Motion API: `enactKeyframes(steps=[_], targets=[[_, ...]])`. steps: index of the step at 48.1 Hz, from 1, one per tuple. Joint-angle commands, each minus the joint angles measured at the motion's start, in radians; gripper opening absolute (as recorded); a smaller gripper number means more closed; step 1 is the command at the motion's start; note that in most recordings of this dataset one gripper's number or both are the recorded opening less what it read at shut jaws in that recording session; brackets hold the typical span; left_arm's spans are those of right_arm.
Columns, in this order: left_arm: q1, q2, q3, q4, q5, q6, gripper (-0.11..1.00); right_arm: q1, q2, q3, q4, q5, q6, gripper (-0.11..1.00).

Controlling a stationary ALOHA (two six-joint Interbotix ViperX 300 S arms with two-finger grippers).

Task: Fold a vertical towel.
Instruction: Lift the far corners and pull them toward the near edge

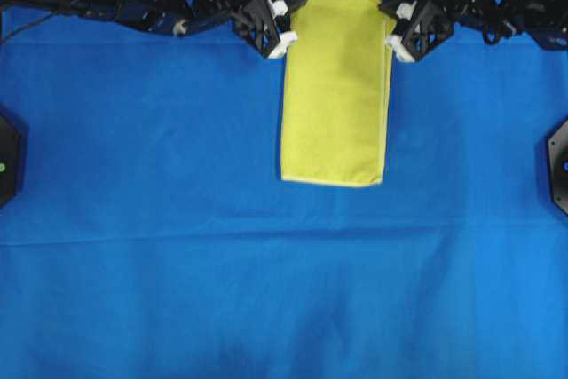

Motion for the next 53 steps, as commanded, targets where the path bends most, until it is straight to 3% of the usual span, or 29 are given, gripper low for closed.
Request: enactKeyframes(steps=[1,13,26,41,53], targets=[[0.011,-0.031,-0.023,0.002,-0.003,0.011,0.04,-0.018,-0.025,-0.018,-0.015,-0.003,-0.003,0.06],[0.005,-0.055,-0.012,0.002,0.008,0.011,0.04,-0.023,-0.038,-0.031,-0.021,0.005,-0.002,0.06],[-0.025,-0.192,0.026,0.002,0.081,0.031,0.04,-0.006,-0.193,-0.003,-0.021,0.092,0.006,0.06],[-0.121,-0.362,0.127,0.002,0.133,0.058,0.04,0.127,-0.41,0.083,-0.006,0.187,0.029,0.06],[-0.233,-0.403,0.227,0.002,0.135,0.055,0.04,0.295,-0.497,0.155,0.012,0.311,0.13,0.06]])
